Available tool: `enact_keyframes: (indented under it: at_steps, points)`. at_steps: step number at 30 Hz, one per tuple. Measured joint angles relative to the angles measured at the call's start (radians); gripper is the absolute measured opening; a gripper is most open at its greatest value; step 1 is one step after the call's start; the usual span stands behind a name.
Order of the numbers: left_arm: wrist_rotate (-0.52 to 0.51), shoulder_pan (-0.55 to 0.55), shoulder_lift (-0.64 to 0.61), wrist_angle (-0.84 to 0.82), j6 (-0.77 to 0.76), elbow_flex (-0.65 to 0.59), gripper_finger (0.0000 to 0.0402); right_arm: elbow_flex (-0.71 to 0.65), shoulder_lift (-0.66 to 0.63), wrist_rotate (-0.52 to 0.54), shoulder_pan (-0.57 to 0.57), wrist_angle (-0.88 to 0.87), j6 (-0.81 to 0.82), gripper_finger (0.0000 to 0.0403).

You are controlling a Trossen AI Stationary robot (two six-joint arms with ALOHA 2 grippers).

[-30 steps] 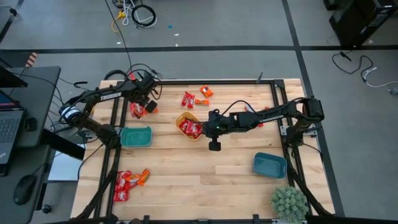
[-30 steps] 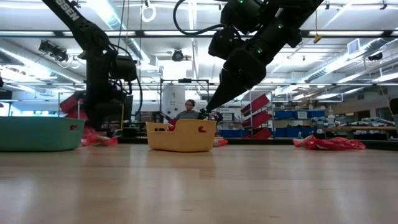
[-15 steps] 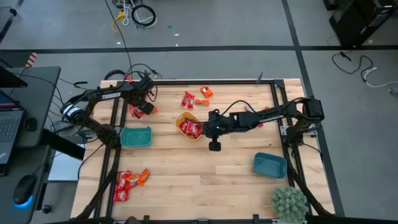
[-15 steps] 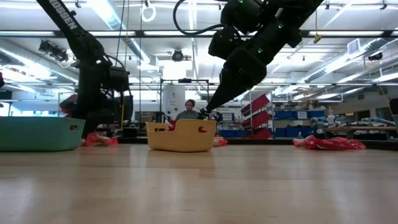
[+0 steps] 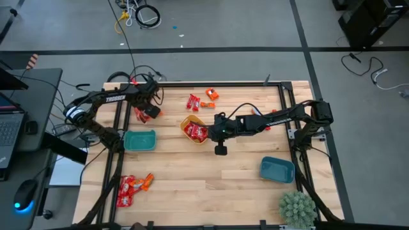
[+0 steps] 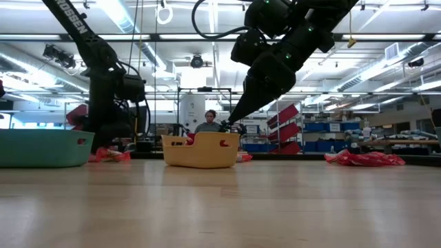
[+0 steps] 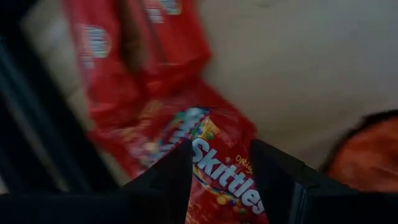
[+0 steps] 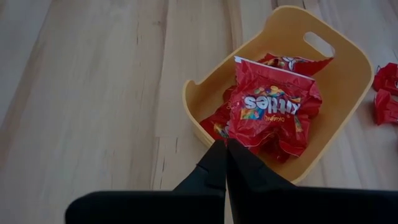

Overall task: Sort candy
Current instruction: Put the red candy into the yellow bin

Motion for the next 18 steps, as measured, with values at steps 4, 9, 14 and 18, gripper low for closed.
enact_keyframes:
  at_steps: [4,9,14,18]
  points:
    - [0.009,-0.019,-0.001,0.016,0.026,-0.019,0.0161,0.000,0.000,0.000,0.000,0.000,-0.006,0.0001]
    - [-0.001,-0.045,-0.005,0.060,0.051,-0.047,0.0112,0.000,0.000,0.000,0.000,0.000,-0.008,0.0000]
    - [-0.018,-0.066,-0.003,0.117,0.094,-0.057,0.0014,0.000,0.000,0.000,0.000,0.000,-0.008,0.0000]
    - [-0.049,-0.080,-0.006,0.128,0.108,-0.049,0.0005,0.000,0.000,0.000,0.000,-0.001,-0.008,0.0001]
